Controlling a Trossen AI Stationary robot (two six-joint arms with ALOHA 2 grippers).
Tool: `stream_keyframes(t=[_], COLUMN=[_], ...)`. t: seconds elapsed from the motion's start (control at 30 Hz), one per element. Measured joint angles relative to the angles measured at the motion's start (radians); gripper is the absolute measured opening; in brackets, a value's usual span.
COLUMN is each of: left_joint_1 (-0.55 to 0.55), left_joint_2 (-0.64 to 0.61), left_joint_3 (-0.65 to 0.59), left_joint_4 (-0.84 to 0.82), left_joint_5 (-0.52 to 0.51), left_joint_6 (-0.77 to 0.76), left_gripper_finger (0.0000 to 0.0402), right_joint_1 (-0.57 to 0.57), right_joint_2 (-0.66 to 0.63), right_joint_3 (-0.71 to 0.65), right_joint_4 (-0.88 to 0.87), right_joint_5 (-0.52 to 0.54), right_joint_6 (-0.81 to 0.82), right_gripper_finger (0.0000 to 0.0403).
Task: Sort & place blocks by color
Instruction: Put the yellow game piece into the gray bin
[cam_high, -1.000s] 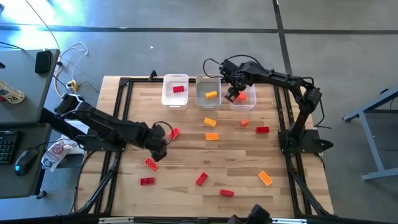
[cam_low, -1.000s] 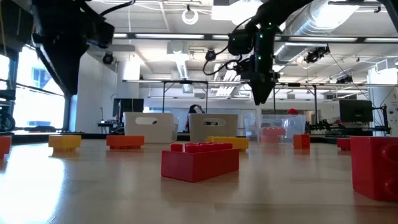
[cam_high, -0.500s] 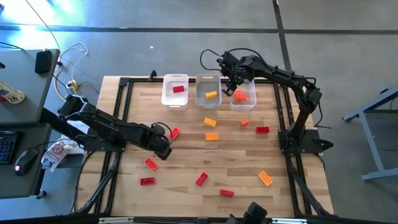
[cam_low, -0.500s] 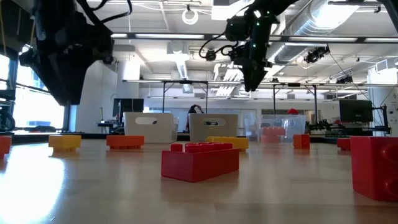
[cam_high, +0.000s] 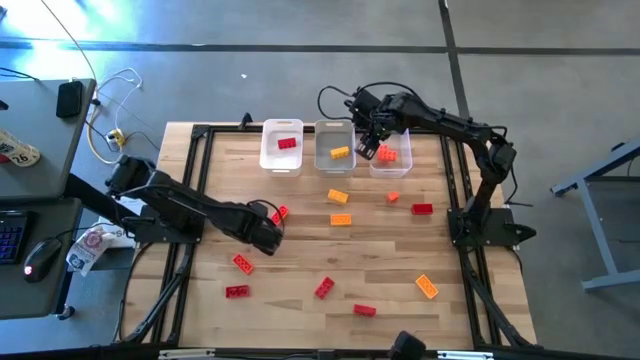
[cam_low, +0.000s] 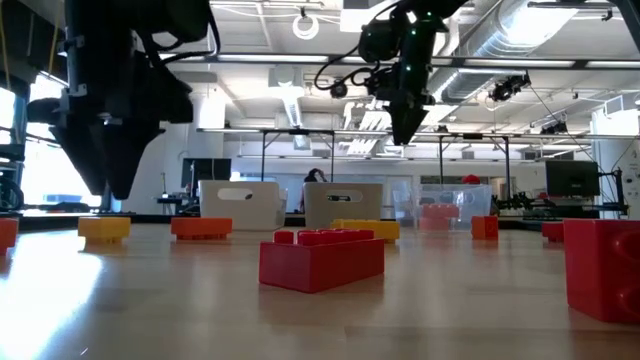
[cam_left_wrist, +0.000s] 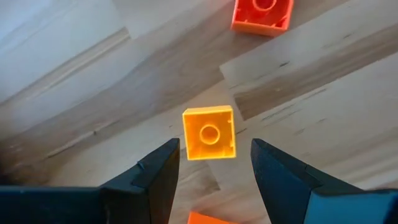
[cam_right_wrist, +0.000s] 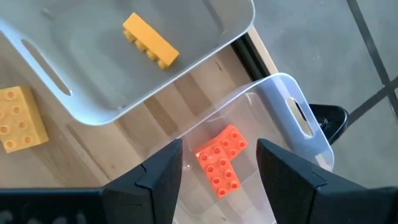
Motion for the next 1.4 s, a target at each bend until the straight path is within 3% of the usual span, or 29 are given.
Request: stream_keyframes(t=[0.77,1.03,1.3,1.4], left_joint_1=[0.000,0.000,-0.018,-0.027], left_joint_2=[0.128,0.181,0.182,0.178], left_joint_3=[0.000,0.002,0.003,0.000], left_joint_4=[0.011,0.014,0.011,0.011], left_joint_5=[0.000,-0.001,-0.063,-0.106], left_joint_6=[-0.058,0.022,0.146,0.182], left_gripper_finger=[0.0186,0.0184,0.0112,0.0104], right_joint_1=[0.004,0.004,0.010,0.020], right_joint_2=[0.000,0.000,-0.013,-0.022], right_joint_3=[-0.001,-0.001,-0.002,-0.002], right_joint_4=[-0.002,-0.003,-0.056,-0.076], right_joint_5=[0.001,0.001,0.004,0.008], right_joint_6=[0.000,0.000,0.028,0.045], right_gripper_finger=[0.0193,0.0193,0.0193,0.0193])
